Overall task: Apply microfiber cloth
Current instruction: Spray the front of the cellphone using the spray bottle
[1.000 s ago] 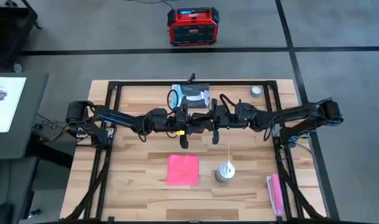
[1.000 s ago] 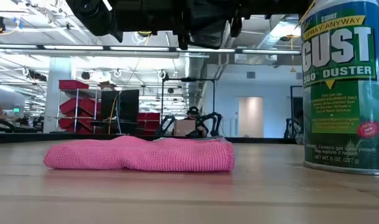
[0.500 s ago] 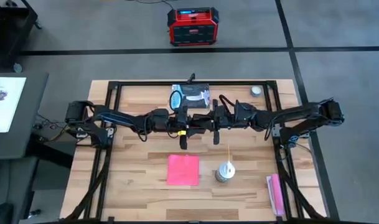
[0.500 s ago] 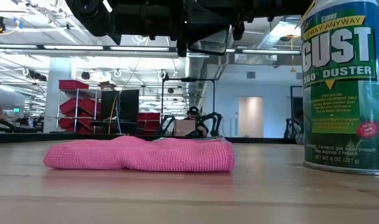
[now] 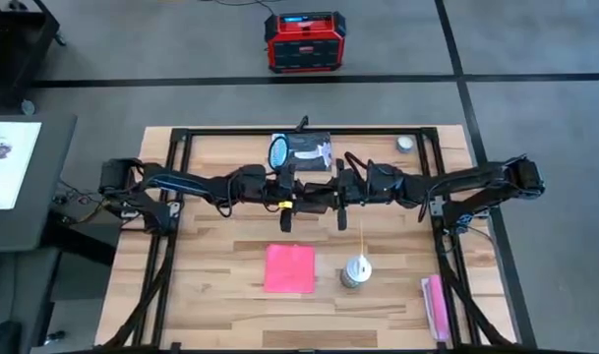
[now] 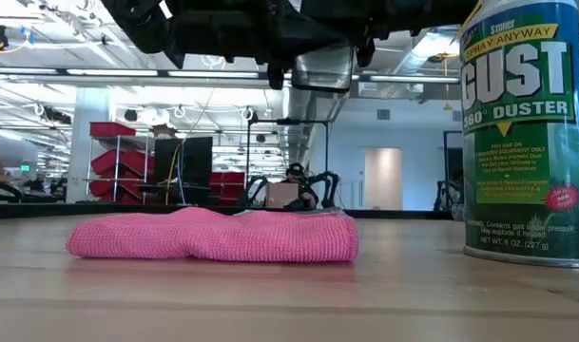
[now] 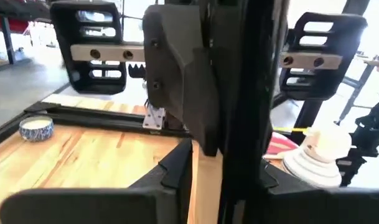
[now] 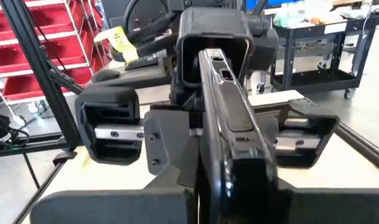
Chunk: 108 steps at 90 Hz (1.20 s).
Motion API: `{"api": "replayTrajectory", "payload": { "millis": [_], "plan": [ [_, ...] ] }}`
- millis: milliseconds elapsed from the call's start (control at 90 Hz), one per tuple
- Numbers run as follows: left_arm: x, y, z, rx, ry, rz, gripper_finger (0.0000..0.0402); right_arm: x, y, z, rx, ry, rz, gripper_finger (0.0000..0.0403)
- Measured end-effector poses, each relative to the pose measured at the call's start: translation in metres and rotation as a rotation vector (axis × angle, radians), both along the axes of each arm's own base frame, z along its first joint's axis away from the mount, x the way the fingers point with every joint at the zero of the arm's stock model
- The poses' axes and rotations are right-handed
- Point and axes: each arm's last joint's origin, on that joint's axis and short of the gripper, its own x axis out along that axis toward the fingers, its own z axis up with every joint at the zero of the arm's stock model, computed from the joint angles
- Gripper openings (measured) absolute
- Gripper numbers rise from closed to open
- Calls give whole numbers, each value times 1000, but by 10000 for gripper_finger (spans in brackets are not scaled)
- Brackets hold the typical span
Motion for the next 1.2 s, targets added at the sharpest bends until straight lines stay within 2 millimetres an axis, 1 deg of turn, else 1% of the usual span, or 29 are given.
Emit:
{"api": "replayTrajectory", "payload": {
  "millis": [156,633,900,1200],
  "plan": [
    [-5,0,6,3,7,0,68,0,0,1,0,-6,1,10],
    [-6,0,3,-14,47,4,68,0,0,-1,0,6,0,10],
    [-5,0,3,-17,48,8,68,0,-1,2,-17,-16,-11,10],
    [-5,0,3,-13,46,25,68,-9,-1,10,-37,-19,-28,10]
  ]
}}
